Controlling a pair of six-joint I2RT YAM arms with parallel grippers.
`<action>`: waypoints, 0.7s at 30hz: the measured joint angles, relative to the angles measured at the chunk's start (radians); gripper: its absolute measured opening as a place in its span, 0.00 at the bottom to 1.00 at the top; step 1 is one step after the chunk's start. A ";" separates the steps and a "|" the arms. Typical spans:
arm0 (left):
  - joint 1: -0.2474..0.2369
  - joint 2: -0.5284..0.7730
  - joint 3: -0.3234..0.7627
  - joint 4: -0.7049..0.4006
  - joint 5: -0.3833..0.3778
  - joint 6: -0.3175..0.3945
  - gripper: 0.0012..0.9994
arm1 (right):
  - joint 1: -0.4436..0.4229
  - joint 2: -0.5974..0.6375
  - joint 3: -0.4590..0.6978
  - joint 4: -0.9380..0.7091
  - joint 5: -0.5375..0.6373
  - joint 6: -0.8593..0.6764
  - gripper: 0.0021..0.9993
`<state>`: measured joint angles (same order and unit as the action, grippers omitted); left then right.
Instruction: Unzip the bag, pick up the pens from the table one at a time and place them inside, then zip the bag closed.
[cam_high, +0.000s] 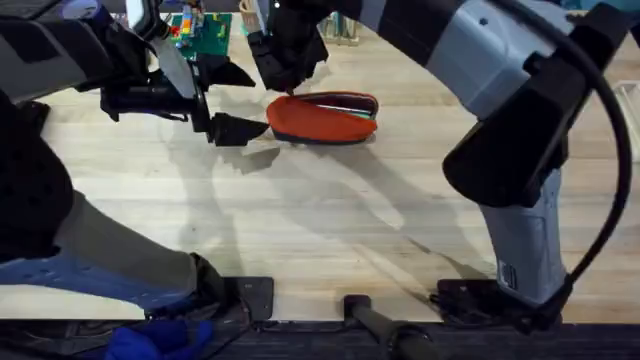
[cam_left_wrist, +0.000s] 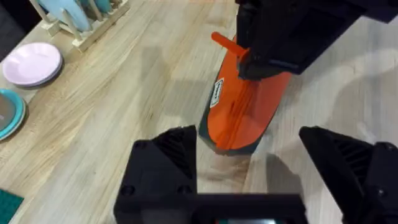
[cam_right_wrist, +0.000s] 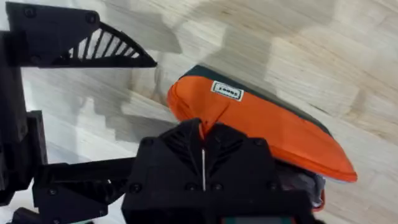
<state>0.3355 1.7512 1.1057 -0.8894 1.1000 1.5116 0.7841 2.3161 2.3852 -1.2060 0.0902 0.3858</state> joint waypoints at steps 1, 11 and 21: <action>0.000 0.000 0.000 0.000 0.000 0.000 0.99 | 0.000 0.000 0.000 0.000 0.000 0.000 0.03; -0.031 0.000 0.000 0.047 0.000 0.000 1.00 | 0.000 0.000 0.000 0.000 0.000 0.000 0.03; -0.111 0.009 0.000 0.095 -0.002 0.000 0.94 | 0.000 0.000 0.000 0.000 0.000 0.000 0.03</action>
<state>0.2245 1.7606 1.1057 -0.7948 1.0980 1.5120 0.7841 2.3164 2.3852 -1.2063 0.0902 0.3859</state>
